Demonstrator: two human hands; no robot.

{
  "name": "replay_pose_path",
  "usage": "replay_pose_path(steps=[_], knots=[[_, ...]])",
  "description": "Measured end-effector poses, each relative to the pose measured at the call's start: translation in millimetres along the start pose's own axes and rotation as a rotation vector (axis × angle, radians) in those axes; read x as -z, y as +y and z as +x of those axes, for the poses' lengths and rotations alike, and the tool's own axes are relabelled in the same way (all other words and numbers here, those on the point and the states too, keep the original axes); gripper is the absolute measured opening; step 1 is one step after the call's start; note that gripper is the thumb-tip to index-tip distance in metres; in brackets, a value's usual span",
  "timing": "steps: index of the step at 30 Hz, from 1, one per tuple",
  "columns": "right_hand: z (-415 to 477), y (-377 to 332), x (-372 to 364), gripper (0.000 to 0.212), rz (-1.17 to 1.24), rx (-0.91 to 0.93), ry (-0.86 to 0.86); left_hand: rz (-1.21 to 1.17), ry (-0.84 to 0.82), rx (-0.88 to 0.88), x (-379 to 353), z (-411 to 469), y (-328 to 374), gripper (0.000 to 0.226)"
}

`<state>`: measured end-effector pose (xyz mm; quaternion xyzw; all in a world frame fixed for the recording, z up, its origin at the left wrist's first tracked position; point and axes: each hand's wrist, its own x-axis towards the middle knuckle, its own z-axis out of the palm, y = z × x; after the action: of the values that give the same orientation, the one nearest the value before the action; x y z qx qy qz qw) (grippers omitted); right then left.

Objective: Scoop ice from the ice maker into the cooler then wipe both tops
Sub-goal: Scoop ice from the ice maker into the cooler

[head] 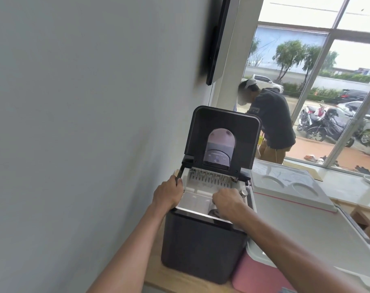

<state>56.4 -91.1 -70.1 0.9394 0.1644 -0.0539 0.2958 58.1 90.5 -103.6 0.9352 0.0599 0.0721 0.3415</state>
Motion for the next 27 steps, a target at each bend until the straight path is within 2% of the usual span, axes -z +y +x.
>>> replay_pose_path(steps=[3, 7, 9, 16, 20, 23, 27], knots=[[0, 0, 15, 0.028, 0.049, 0.003, -0.126, -0.008, -0.007, 0.008, 1, -1, 1, 0.045], [4, 15, 28, 0.016, 0.183, -0.027, -0.486, 0.0, -0.002, 0.012, 0, -3, 0, 0.046], [4, 20, 28, 0.024, 0.246, -0.036, -0.564, -0.001, 0.006, 0.019, -1, -3, 0, 0.046], [13, 21, 19, 0.037, 0.381, -0.078, -0.72, -0.024, 0.008, 0.025, -2, -1, -2, 0.045], [16, 18, 22, 0.039, 0.413, -0.08, -0.673, -0.035, 0.01, 0.017, -1, 1, -3, 0.045], [20, 15, 14, 0.037, 0.542, -0.097, -0.729, -0.031, 0.001, 0.025, -1, 0, -2, 0.047], [23, 6, 5, 0.036, 0.625, -0.14, -0.686, -0.028, -0.007, 0.038, 0, 1, -2, 0.047]])
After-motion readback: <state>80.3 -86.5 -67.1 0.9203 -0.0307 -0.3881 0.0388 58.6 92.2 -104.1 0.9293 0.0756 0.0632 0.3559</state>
